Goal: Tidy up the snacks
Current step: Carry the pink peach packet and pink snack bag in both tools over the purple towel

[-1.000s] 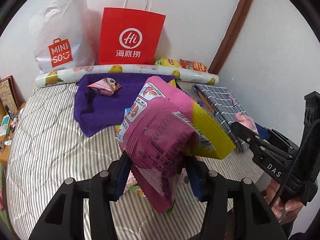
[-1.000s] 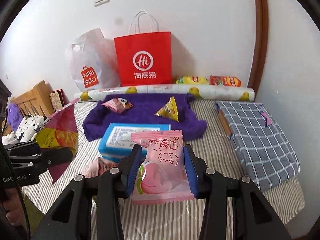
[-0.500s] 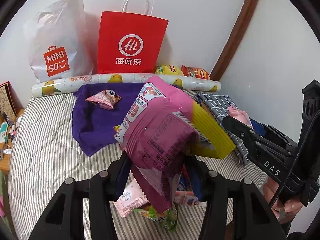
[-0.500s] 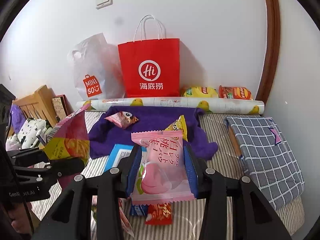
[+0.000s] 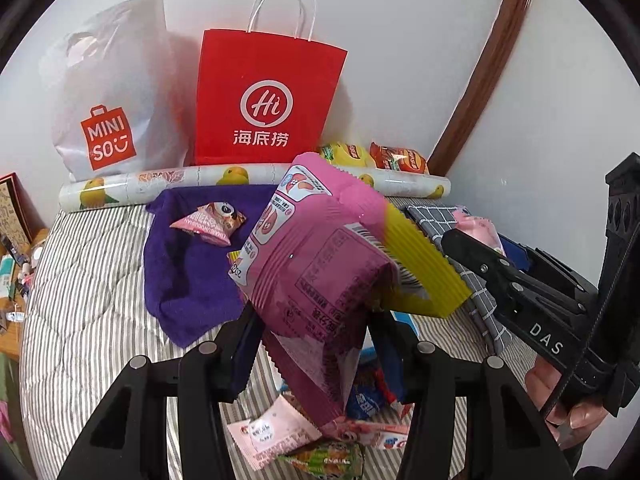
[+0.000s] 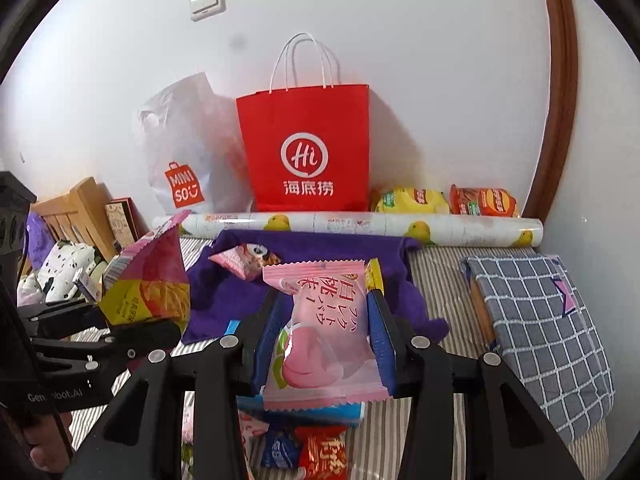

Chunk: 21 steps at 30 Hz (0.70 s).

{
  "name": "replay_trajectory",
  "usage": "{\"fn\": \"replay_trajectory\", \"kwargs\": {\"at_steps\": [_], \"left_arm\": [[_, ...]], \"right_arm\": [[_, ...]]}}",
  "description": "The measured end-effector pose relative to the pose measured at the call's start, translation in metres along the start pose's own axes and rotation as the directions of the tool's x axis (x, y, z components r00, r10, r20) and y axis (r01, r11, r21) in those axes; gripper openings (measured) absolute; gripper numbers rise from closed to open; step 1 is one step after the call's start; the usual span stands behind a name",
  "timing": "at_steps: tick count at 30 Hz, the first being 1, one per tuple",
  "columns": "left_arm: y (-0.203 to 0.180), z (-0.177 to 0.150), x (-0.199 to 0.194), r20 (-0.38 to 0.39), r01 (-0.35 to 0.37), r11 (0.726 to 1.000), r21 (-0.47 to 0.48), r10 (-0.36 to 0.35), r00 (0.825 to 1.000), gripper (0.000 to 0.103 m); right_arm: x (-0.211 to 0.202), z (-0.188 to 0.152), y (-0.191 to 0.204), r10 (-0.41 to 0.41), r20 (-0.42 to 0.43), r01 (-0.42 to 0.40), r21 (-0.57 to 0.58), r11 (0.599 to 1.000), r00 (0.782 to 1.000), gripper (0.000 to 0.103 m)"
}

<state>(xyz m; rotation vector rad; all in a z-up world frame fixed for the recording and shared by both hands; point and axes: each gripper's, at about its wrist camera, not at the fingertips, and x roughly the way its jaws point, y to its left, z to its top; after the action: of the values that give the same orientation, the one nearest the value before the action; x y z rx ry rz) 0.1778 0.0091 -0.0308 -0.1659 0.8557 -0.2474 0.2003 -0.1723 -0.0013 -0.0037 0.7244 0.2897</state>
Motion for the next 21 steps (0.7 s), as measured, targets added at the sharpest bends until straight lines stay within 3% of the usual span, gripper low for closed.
{"fn": "replay_trajectory", "kwargs": {"at_steps": [14,21], "left_arm": [[0.01,0.036,0.02,0.016,-0.027,1.0,0.007,0.026,1.0,0.05],[0.018,0.06,0.032,0.035,-0.05,0.999,0.02,0.049,0.998,0.05]], "right_arm": [[0.041,0.026,-0.008,0.028,-0.021,-0.027,0.034,0.999,0.999,0.043],[0.058,0.047,-0.004,0.018,0.0,-0.018,-0.031,0.999,1.0,0.043]]}}
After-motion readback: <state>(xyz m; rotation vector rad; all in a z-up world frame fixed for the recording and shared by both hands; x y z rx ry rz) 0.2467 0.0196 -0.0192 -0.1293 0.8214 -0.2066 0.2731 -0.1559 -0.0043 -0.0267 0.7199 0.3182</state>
